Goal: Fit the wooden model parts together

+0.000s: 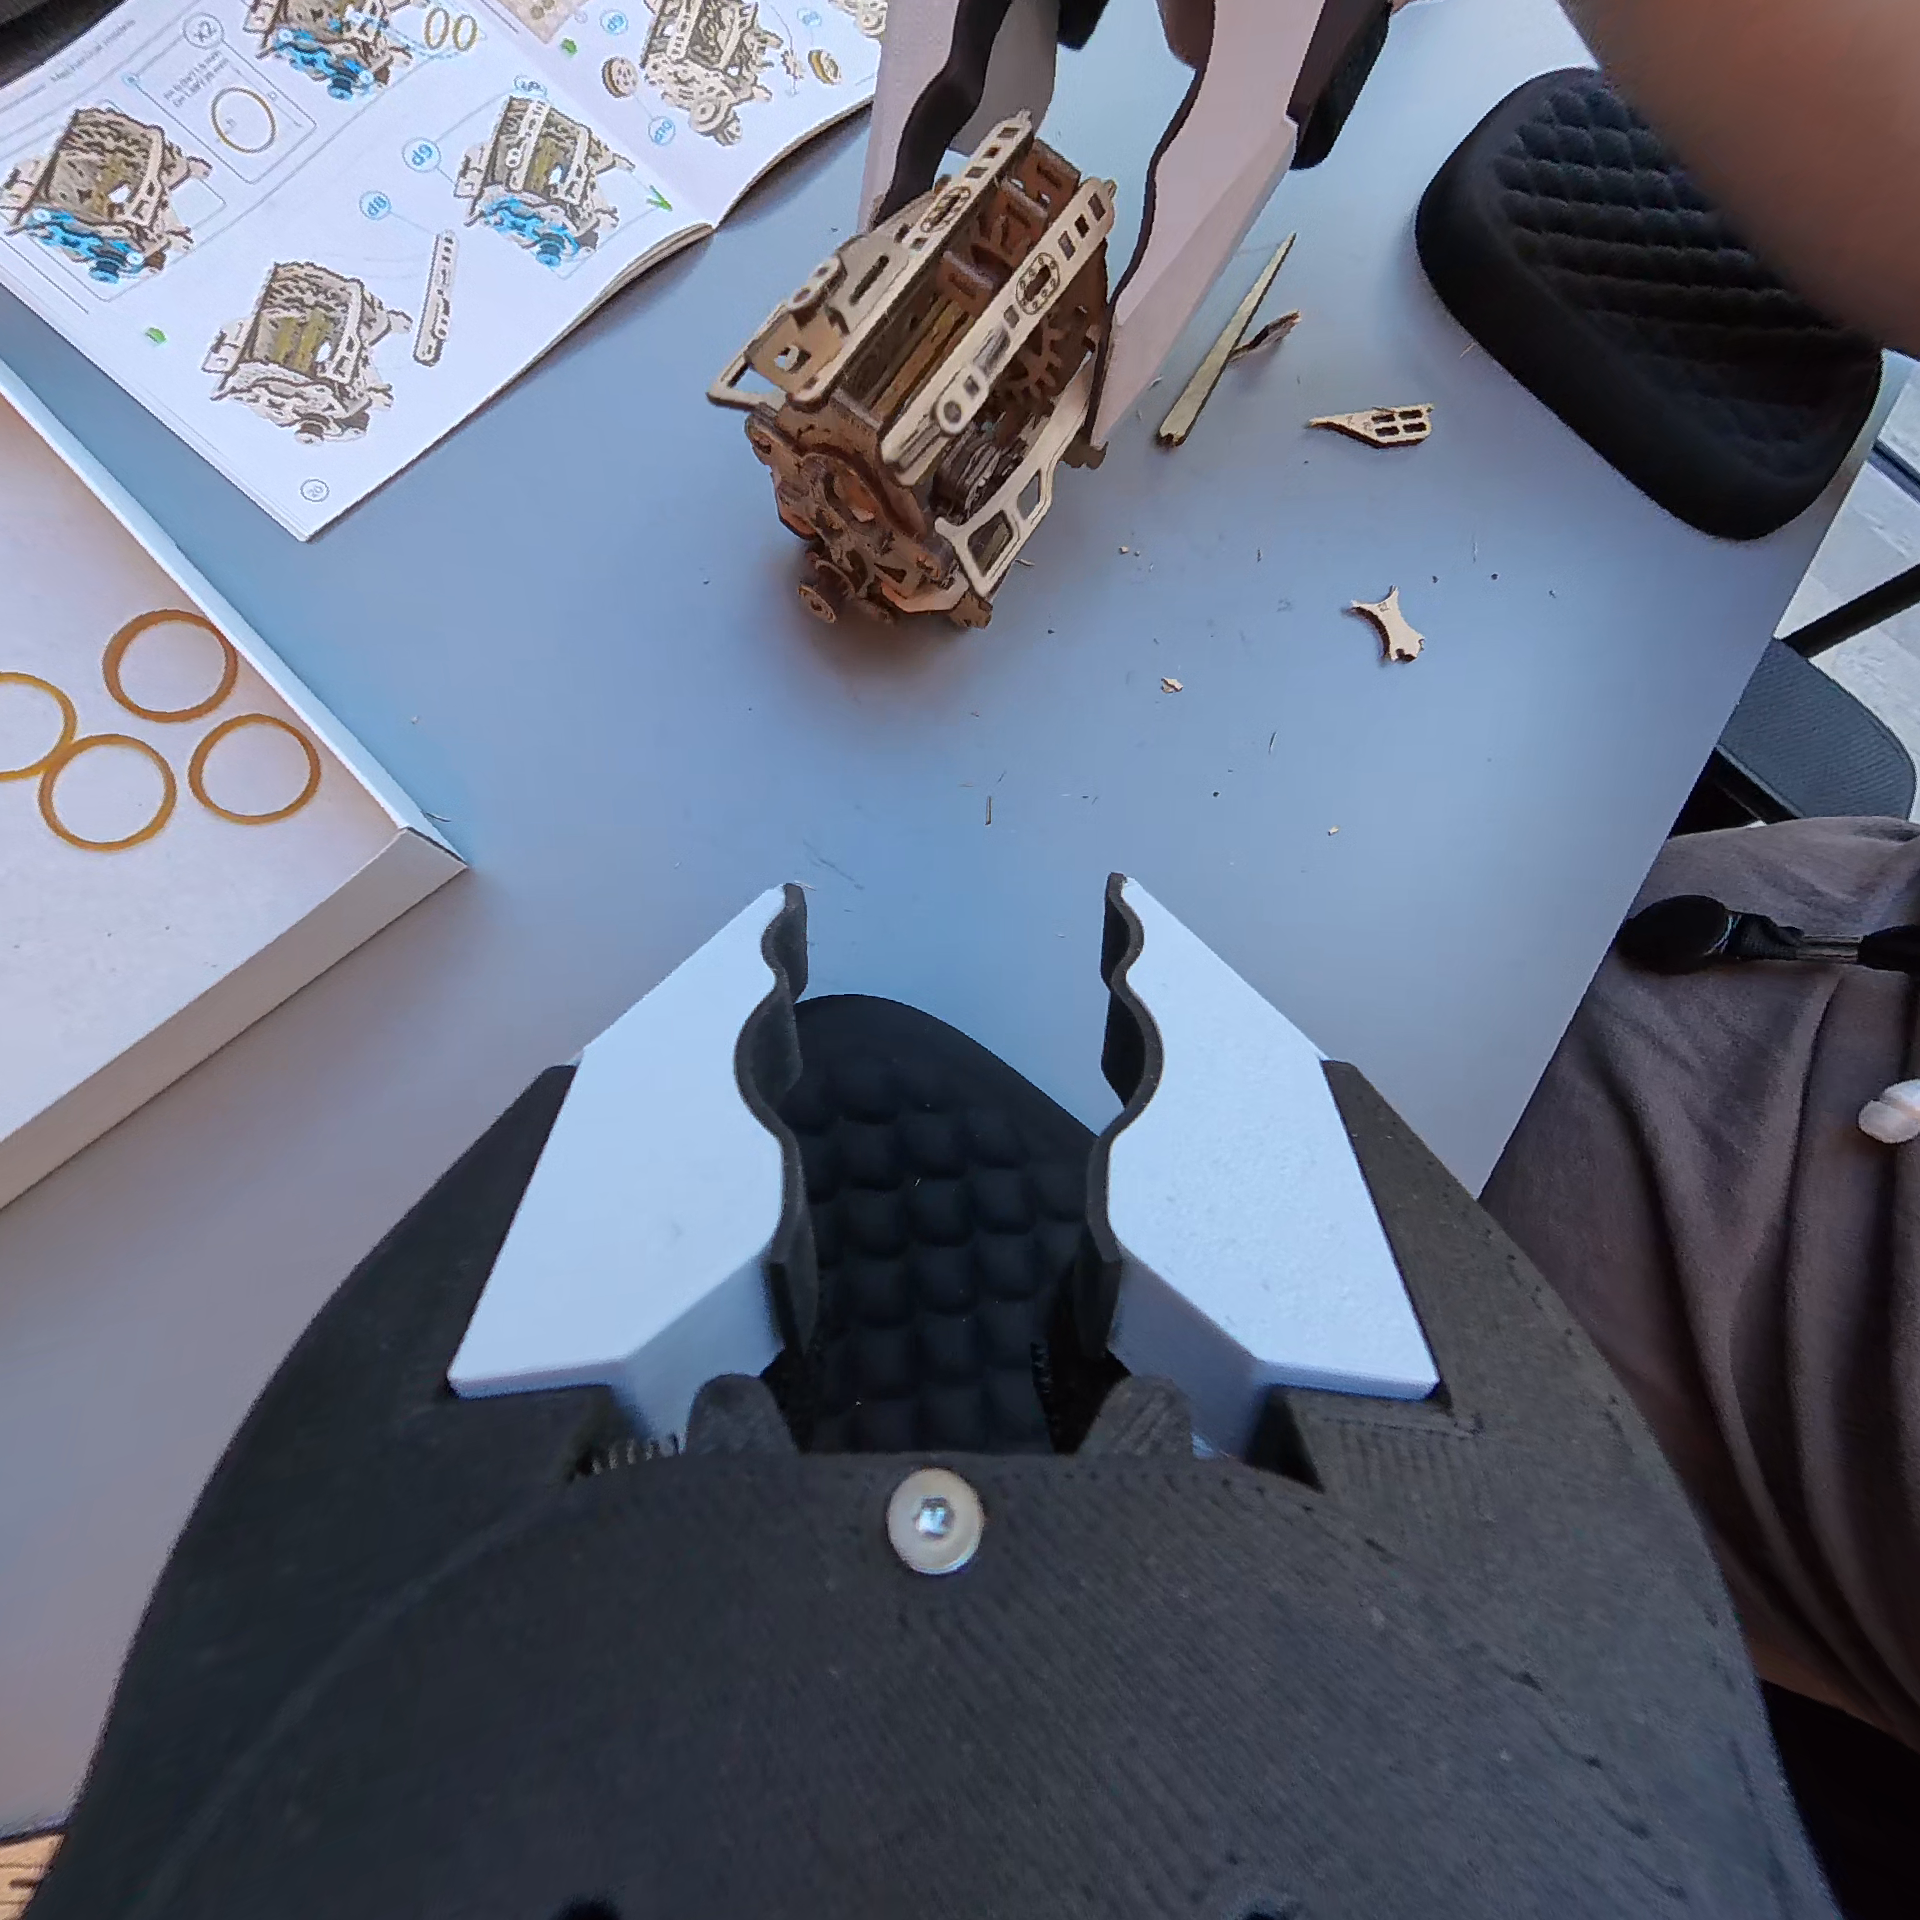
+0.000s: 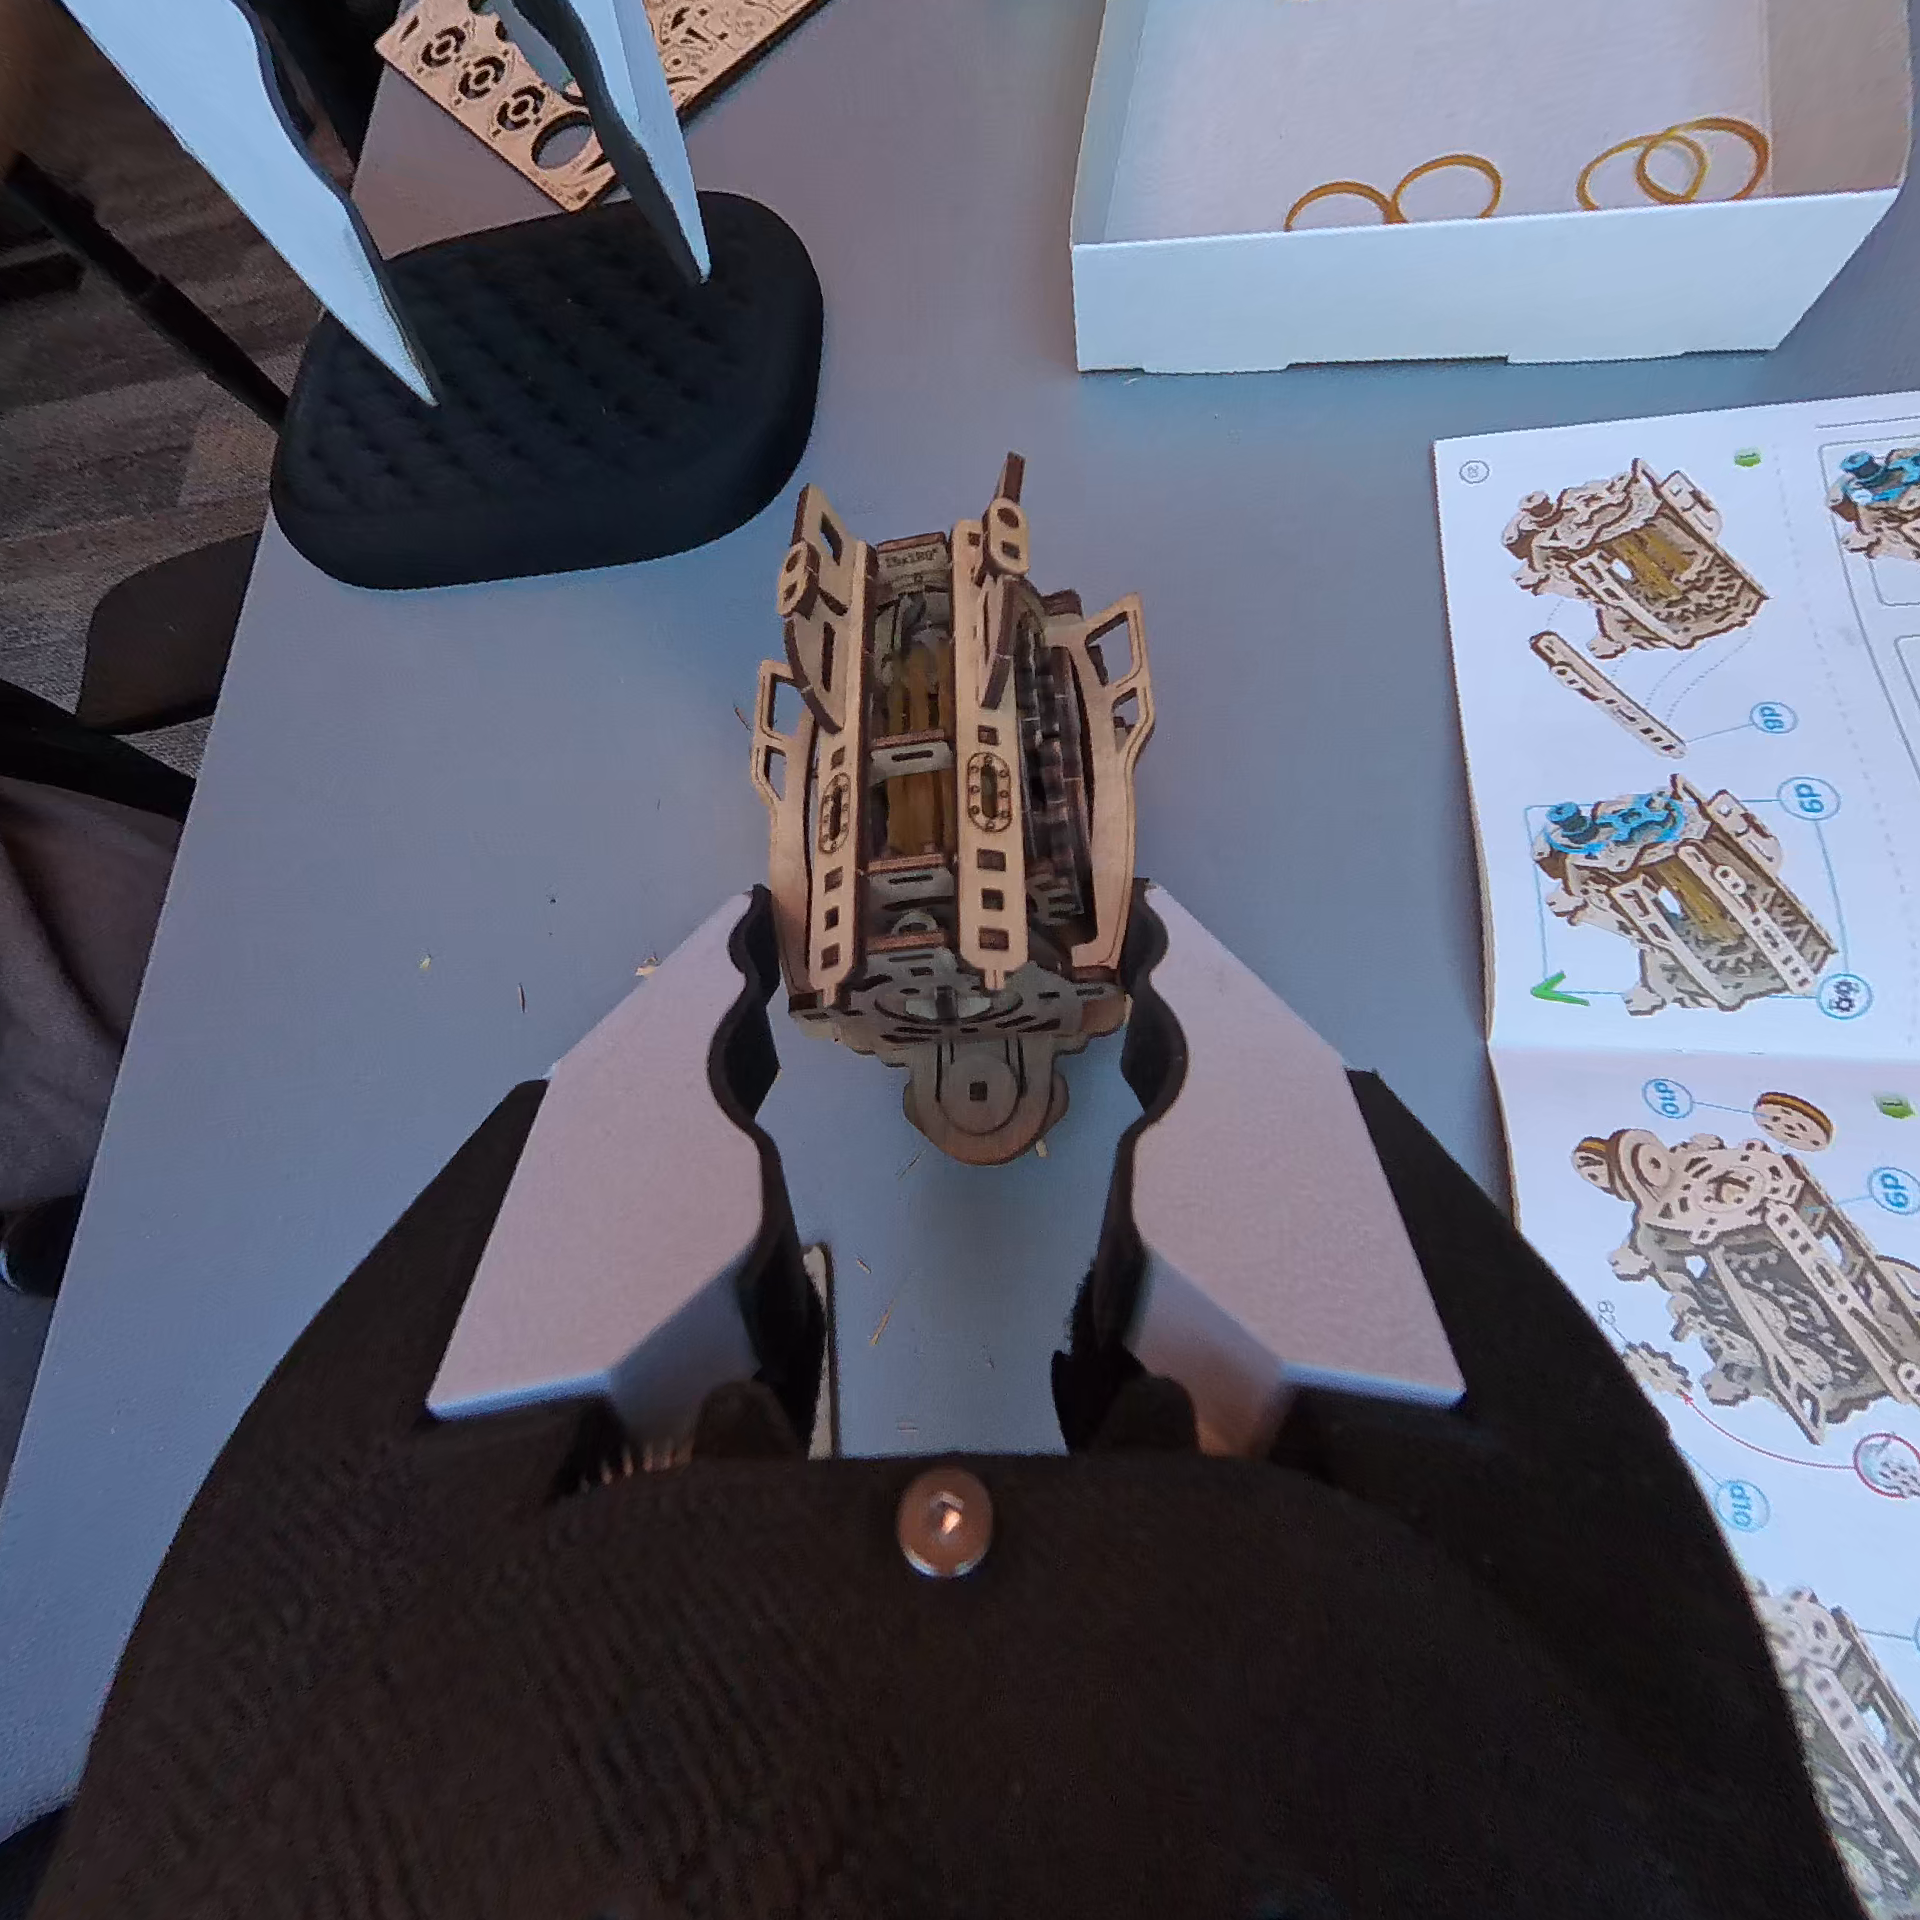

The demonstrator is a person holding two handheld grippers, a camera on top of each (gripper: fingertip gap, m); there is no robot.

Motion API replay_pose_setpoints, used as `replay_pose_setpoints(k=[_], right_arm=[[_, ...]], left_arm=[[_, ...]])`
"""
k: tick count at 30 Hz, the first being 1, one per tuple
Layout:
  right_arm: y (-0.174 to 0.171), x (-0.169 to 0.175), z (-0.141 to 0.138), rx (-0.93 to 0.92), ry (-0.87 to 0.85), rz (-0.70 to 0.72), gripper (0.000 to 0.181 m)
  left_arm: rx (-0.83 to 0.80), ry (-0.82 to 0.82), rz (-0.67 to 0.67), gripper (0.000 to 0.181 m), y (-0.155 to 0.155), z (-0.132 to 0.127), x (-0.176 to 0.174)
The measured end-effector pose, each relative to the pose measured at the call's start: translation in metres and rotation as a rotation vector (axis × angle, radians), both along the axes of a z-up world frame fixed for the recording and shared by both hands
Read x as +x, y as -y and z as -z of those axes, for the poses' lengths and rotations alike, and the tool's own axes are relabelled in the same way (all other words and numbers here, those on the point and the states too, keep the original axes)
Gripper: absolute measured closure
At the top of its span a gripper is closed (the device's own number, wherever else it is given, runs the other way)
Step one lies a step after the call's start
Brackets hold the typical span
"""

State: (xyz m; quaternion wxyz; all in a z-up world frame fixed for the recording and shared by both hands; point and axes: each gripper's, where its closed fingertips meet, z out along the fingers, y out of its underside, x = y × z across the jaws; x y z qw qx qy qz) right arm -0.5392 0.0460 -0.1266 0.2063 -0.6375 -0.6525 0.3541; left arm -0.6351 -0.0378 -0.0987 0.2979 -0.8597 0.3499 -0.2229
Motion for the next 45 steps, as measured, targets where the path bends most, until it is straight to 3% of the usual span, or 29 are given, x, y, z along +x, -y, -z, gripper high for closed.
replay_pose_setpoints(k=[8, 13, 17, 28, 37, 45], right_arm=[[-0.001, 0.004, 0.005, 0.018, 0.016, -0.007, 0.112], [-0.002, -0.002, 0.017, 0.084, 0.046, -0.005, 0.089], [0.002, -0.009, 0.019, 0.083, 0.047, -0.017, 0.104], [-0.002, -0.035, 0.010, 0.078, -0.001, 0.041, 0.105], [-0.018, -0.082, -0.002, 0.129, -0.061, 0.140, 0.104], [-0.013, -0.094, 0.013, 0.124, -0.081, 0.154, 0.104]], left_arm=[[-0.001, 0.001, 0.004, 0.125, 0.000, -0.001, 0.002], [-0.006, -0.003, 0.004, 0.125, 0.001, 0.002, 0.001], [-0.011, -0.001, 0.001, 0.125, 0.001, 0.003, 0.000], [-0.013, 0.009, -0.007, 0.125, 0.002, 0.005, -0.006], [-0.013, 0.012, -0.030, 0.125, 0.006, 0.005, -0.015], [0.000, 0.029, -0.047, 0.126, 0.010, 0.003, -0.020]])
